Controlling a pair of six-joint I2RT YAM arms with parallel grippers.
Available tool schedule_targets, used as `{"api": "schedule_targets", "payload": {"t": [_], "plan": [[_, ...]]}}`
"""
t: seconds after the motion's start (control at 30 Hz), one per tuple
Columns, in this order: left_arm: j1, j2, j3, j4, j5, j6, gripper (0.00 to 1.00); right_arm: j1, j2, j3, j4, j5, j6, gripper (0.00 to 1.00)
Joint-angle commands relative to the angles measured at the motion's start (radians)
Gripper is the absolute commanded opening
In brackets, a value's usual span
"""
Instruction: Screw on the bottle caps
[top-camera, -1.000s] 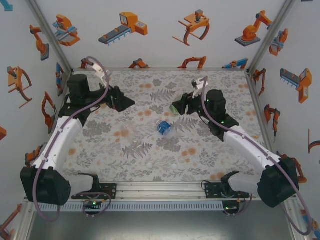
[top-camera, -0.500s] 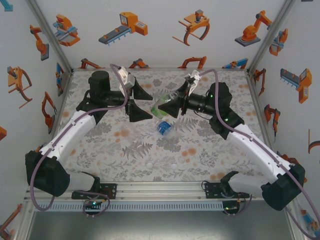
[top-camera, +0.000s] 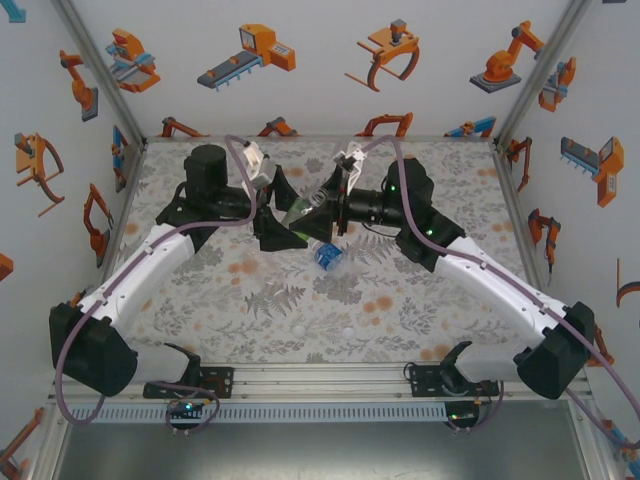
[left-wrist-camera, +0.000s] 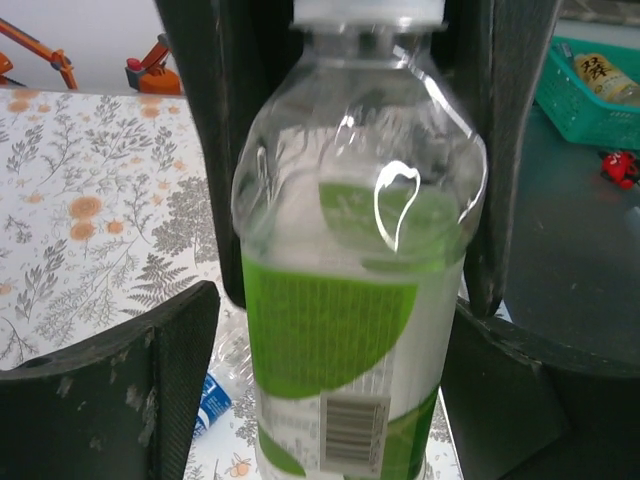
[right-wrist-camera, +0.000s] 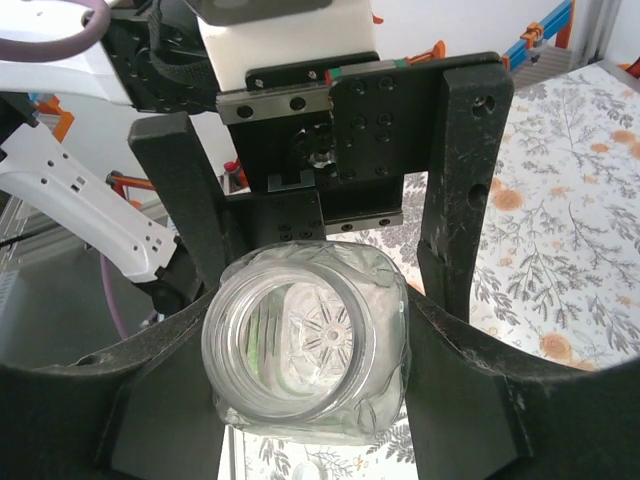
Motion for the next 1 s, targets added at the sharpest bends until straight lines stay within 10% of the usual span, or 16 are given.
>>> {"api": "schedule_targets", "payload": {"t": [0.0,0.77,0.97], "plan": [[-0.008,-0.023,-0.006,-0.009,0.045,0.026,0.72,0.016,-0.001,0.032,0.042,0.032,-0.018,0.17],[-0.01,0.008,0.012,-0.04,0.086,0.024,0.51,0.025,-0.043,0.003,0.082,0.081,-0.034,0.16],[-0.003,0.015,0.021,-0.075,0.071,0.054,0.44,0.025,-0.08,-0.006,0.035,0.156,-0.048,0.74]]}}
